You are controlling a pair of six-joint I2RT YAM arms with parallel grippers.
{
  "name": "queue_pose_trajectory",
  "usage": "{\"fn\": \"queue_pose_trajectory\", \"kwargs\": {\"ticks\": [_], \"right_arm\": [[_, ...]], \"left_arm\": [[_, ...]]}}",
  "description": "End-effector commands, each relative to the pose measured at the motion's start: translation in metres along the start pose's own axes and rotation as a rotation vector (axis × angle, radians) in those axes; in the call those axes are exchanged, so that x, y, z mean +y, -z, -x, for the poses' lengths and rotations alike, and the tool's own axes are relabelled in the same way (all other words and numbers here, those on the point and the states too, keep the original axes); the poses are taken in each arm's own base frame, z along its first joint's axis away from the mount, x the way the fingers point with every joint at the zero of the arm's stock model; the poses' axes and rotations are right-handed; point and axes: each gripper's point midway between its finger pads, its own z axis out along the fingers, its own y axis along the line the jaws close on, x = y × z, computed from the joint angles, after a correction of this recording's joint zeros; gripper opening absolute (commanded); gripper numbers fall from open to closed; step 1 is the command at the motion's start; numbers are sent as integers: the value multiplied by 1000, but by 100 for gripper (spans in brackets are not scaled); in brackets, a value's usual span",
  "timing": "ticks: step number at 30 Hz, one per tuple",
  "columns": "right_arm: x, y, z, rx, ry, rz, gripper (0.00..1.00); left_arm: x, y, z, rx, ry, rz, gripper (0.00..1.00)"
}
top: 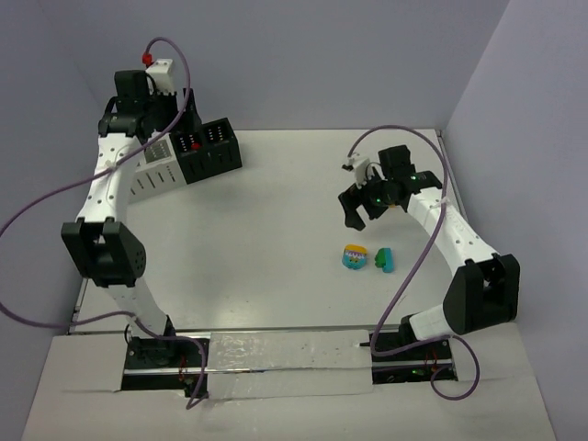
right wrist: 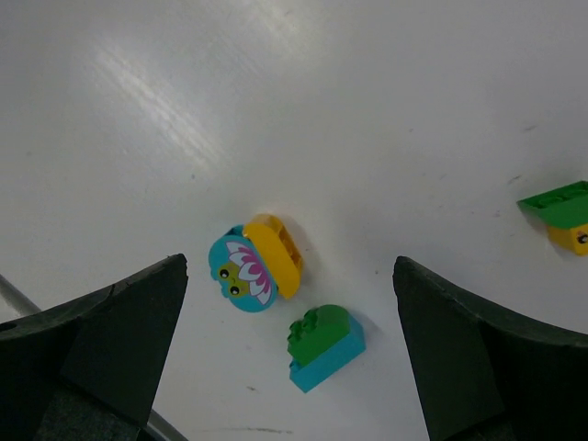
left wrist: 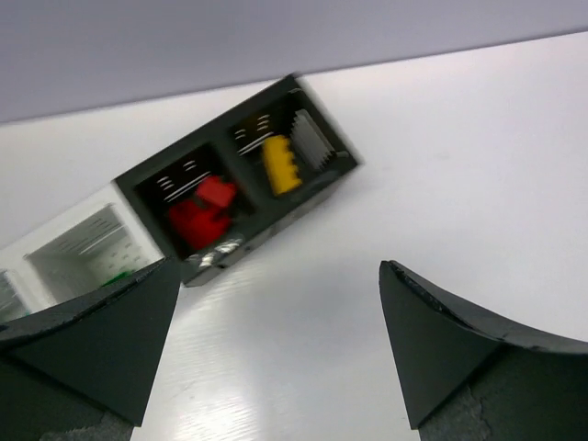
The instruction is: Sort the legos into containers by color
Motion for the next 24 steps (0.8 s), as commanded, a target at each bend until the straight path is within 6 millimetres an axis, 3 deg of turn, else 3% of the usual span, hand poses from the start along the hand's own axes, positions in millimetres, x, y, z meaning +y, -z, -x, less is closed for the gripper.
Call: {"fn": "queue_pose_trajectory", "kwargs": {"ticks": [1, 6, 12, 18, 24], "right_arm": [[20, -7, -38, 138, 144, 55, 100], [35, -25, -73, 230, 277, 131, 100], [31, -48, -98, 283, 375, 143, 100], [30, -71, -110, 327, 385, 172, 100], [29, -83, -113, 331, 403, 175, 99]], "left_arm": [[-40, 45, 17, -114, -21, -122, 99], [-67, 90, 5, -225, -70, -221, 99], [-96, 112, -25, -170, -85, -356, 99], [-112, 115, -62, -116, -66, -383, 99], [-120, 114, -84, -79, -27, -409, 99]]}}
